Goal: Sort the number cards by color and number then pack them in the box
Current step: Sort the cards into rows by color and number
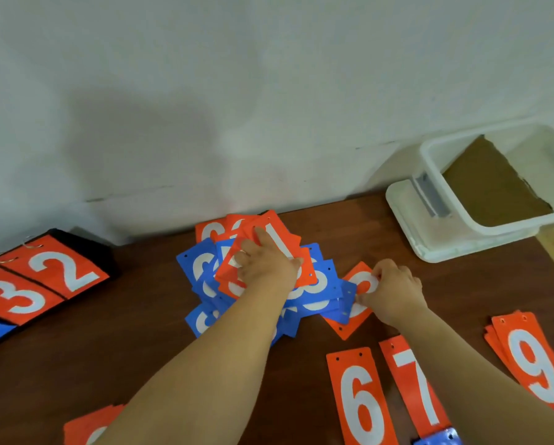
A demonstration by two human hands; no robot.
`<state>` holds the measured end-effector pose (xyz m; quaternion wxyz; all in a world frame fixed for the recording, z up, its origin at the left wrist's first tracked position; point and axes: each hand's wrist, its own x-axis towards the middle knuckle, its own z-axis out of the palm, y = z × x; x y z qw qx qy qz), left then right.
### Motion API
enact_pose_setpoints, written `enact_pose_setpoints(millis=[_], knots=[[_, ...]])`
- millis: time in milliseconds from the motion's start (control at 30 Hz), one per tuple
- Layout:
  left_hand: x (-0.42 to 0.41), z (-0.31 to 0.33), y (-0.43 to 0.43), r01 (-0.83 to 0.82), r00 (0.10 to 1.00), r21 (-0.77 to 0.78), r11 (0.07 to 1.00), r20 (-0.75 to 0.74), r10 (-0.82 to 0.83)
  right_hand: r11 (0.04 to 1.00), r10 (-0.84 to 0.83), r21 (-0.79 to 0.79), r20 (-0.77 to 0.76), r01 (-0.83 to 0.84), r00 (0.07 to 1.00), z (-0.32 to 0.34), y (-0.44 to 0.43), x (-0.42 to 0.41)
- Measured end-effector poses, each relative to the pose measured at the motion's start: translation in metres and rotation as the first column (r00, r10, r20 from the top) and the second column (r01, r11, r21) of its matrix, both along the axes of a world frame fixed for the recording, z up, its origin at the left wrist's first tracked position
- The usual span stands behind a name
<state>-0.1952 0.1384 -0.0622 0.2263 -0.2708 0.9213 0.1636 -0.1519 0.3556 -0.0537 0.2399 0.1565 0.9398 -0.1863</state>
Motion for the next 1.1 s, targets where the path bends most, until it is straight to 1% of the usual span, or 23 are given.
enact_pose_setpoints(millis=[133,233,333,400,500,567,633,700,767,833,900,1000,1100], knots=[[0.002,-0.006,0.004,-0.056,0.997,0.035,0.998,-0.056,0.058,0.989,-0.107,-0.106,-0.018,0.104,0.994,0.006,-0.003,0.004],[0.004,-0.012,0.003,-0.058,0.990,0.086,0.995,-0.124,0.068,0.971,-0.181,-0.176,-0.107,0.160,0.978,0.004,0.000,0.014],[0.008,-0.011,-0.001,-0.017,0.980,0.086,0.996,-0.196,0.034,0.935,-0.307,-0.251,-0.217,0.251,0.927,0.011,0.009,0.027],[0.014,-0.007,-0.003,0.022,0.970,0.060,0.998,-0.241,-0.007,0.903,-0.381,-0.310,-0.261,0.296,0.887,0.022,0.016,0.035],[0.028,0.003,-0.007,0.078,0.926,0.087,0.993,-0.376,-0.040,0.866,-0.432,-0.403,-0.312,0.294,0.846,0.042,0.025,0.050],[0.045,0.017,-0.008,0.102,0.886,0.105,0.989,-0.463,-0.042,0.863,-0.449,-0.418,-0.373,0.285,0.812,0.058,0.031,0.064],[0.069,0.037,-0.007,0.105,0.842,0.163,0.981,-0.539,-0.001,0.860,-0.468,-0.415,-0.411,0.296,0.783,0.075,0.038,0.080],[0.100,0.059,-0.008,0.103,0.812,0.243,0.964,-0.581,0.059,0.844,-0.496,-0.439,-0.426,0.306,0.756,0.093,0.045,0.100],[0.136,0.078,-0.009,0.081,0.806,0.341,0.937,-0.575,0.140,0.817,-0.528,-0.481,-0.406,0.317,0.746,0.108,0.051,0.123],[0.177,0.095,-0.011,0.065,0.821,0.443,0.894,-0.534,0.205,0.786,-0.545,-0.537,-0.370,0.306,0.752,0.122,0.054,0.149],[0.223,0.111,-0.011,0.080,0.847,0.509,0.857,-0.488,0.211,0.758,-0.539,-0.593,-0.334,0.273,0.773,0.133,0.052,0.175],[0.289,0.128,-0.012,0.054,0.890,0.568,0.822,-0.401,0.219,0.705,-0.523,-0.667,-0.260,0.240,0.811,0.143,0.043,0.213],[0.345,0.139,-0.016,-0.005,0.922,0.574,0.819,-0.315,0.226,0.659,-0.496,-0.722,-0.208,0.210,0.843,0.145,0.027,0.247]])
